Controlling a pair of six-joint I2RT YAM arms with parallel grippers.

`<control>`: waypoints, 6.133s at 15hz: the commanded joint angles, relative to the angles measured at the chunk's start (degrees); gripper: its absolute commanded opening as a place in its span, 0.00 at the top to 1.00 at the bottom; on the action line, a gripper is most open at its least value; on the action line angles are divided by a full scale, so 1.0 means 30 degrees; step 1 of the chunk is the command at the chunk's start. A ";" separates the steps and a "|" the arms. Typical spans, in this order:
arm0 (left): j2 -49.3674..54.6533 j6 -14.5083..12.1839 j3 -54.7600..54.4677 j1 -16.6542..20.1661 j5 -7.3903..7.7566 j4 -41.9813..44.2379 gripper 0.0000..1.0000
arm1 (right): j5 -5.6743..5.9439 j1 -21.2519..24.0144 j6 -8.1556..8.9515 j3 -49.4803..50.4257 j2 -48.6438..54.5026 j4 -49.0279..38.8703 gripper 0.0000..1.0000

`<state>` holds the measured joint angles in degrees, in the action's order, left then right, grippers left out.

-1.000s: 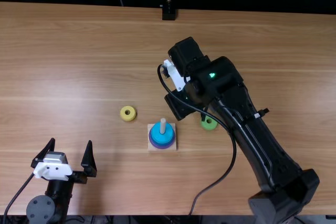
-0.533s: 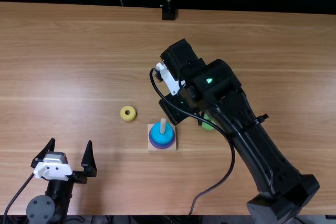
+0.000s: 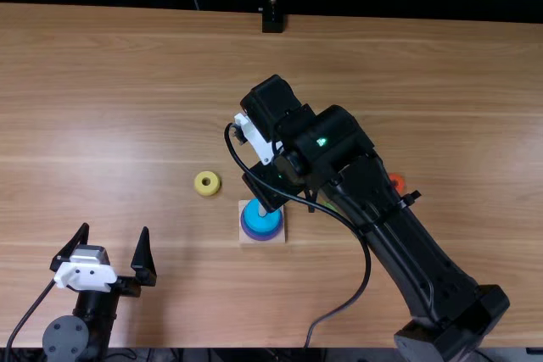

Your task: Build the Hanoi tower: stack the rings onto the peg from bottom to top in this color order: purple, dark blue, light blue, dark green, light green, yellow, orange.

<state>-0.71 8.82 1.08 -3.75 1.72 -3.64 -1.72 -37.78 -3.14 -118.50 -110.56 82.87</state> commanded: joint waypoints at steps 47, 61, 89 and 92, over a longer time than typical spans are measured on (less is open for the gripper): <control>0.0237 -0.0268 -0.0361 -0.0010 0.0026 -0.0017 0.00 | -0.0026 -0.1088 -0.0080 0.0212 0.0585 -0.0005 1.00; 0.0237 -0.0268 -0.0361 -0.0010 0.0026 -0.0017 0.00 | -0.0026 -0.1088 -0.0150 0.0974 0.0556 -0.0040 1.00; 0.0237 -0.0268 -0.0361 -0.0010 0.0026 -0.0017 0.00 | 0.0853 -0.1616 -0.0009 -0.1458 0.0673 0.0135 0.00; 0.0237 -0.0268 -0.0361 -0.0010 0.0026 -0.0017 0.00 | 0.0783 -0.1616 -0.0009 -0.1692 0.0761 0.0628 0.57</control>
<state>-0.73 8.80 1.08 -3.75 1.72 -3.66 0.08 -41.65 -3.09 -121.93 -110.19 84.53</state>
